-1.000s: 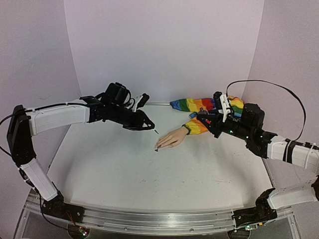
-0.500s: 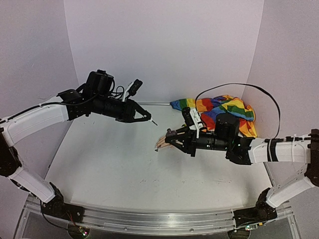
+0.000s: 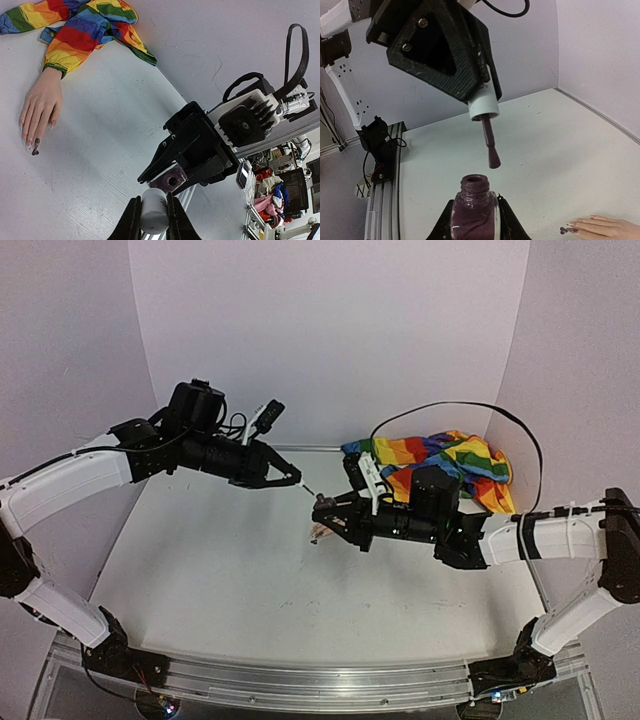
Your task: Paint the nails
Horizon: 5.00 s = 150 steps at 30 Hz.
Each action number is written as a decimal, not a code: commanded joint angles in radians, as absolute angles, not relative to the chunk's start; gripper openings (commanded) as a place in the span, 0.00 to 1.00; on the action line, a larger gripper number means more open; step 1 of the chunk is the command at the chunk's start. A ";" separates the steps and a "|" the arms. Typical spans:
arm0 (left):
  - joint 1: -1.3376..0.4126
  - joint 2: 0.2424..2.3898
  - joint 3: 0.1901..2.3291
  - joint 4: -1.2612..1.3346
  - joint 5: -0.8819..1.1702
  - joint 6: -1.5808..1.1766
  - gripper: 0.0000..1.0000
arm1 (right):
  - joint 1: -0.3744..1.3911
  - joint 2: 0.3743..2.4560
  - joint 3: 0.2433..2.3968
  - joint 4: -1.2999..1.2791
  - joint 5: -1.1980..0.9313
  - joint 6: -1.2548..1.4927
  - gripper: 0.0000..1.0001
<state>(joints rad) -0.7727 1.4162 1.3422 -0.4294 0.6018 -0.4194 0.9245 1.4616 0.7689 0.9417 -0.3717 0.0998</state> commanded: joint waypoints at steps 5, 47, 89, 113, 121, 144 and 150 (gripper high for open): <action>-0.783 1.369 1.390 -0.431 0.624 -0.408 0.00 | 0.926 1.509 0.854 1.007 -0.359 0.083 0.00; -0.797 1.419 1.405 -0.446 0.610 -0.396 0.00 | 0.927 1.520 0.843 1.078 -0.424 0.070 0.00; -0.801 1.397 1.425 -0.449 0.589 -0.391 0.00 | 0.928 1.522 0.831 1.097 -0.397 0.072 0.00; -0.814 1.440 1.405 -0.467 0.598 -0.393 0.00 | 0.937 1.539 0.855 1.124 -0.405 0.071 0.00; -0.824 1.448 1.399 -0.494 0.597 -0.391 0.00 | 0.938 1.539 0.866 1.130 -0.397 0.061 0.00; -0.827 1.592 1.497 -0.744 0.304 -0.611 0.00 | 1.145 1.854 1.133 1.558 0.514 -0.396 0.00; -0.827 1.603 1.460 -0.698 0.285 -0.659 0.00 | 1.149 1.927 1.254 1.562 0.466 -0.400 0.00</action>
